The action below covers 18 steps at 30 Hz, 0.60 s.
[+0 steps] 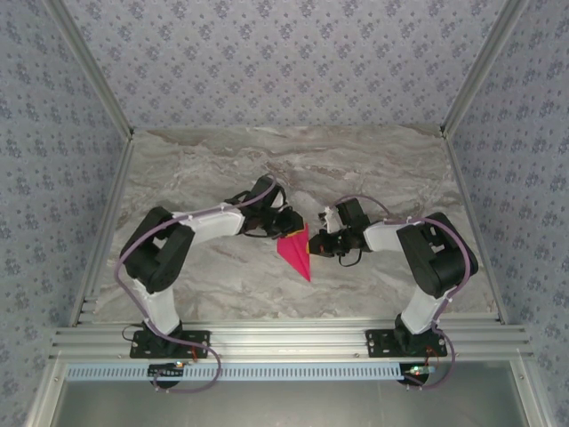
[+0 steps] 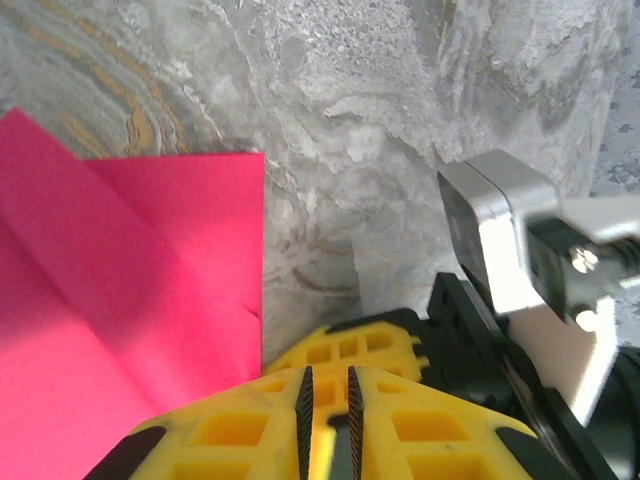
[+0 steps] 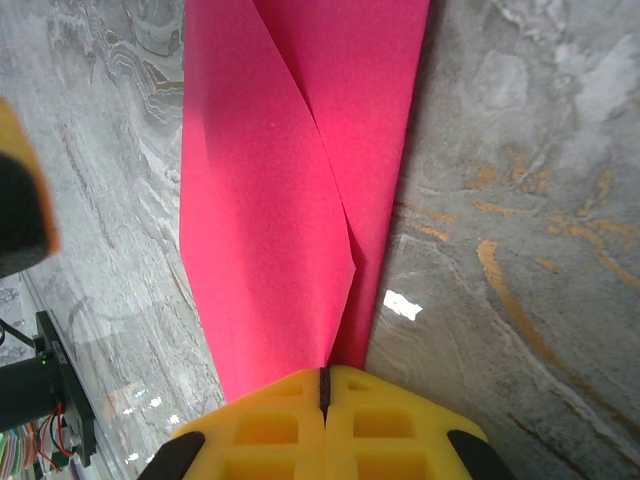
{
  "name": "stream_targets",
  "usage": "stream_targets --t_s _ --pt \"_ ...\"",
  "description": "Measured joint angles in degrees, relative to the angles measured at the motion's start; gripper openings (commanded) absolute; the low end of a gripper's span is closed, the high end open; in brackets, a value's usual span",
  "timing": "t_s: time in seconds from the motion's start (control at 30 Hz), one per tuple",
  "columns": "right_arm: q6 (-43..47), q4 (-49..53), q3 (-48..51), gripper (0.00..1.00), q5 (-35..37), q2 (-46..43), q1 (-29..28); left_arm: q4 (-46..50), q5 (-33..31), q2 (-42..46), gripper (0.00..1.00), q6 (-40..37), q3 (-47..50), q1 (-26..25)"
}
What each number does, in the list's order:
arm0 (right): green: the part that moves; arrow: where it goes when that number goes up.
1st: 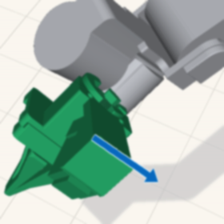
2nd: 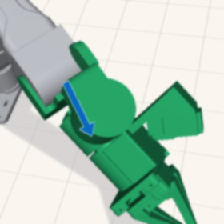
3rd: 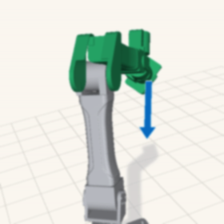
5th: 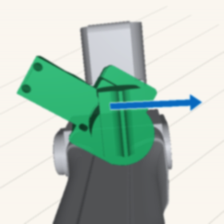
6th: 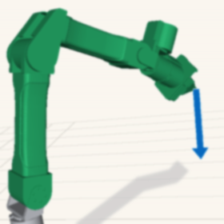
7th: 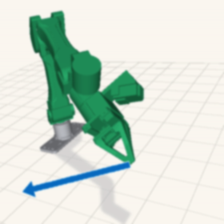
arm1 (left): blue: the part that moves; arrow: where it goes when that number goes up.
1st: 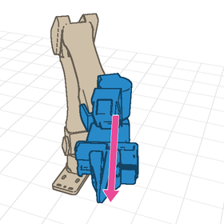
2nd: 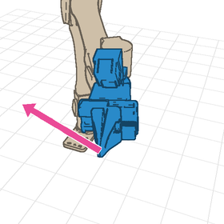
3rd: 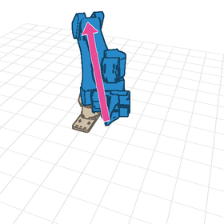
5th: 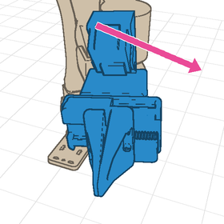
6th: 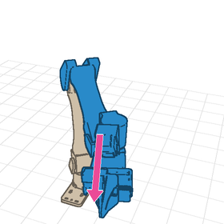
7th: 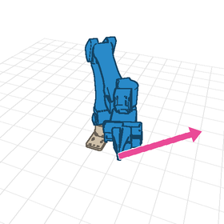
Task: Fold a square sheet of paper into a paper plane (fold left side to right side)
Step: Fourth fold the wing at the center of the table.
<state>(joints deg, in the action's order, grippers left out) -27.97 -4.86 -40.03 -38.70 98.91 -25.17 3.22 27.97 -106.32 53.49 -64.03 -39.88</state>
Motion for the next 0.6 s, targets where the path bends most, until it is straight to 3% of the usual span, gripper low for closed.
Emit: stream_targets --t_s 0.6 --pt "0.9 1.7 -0.8 0.0 0.8 0.0 -0.3 2.8 -2.3 -5.5 0.18 -3.0 -0.2 0.0"
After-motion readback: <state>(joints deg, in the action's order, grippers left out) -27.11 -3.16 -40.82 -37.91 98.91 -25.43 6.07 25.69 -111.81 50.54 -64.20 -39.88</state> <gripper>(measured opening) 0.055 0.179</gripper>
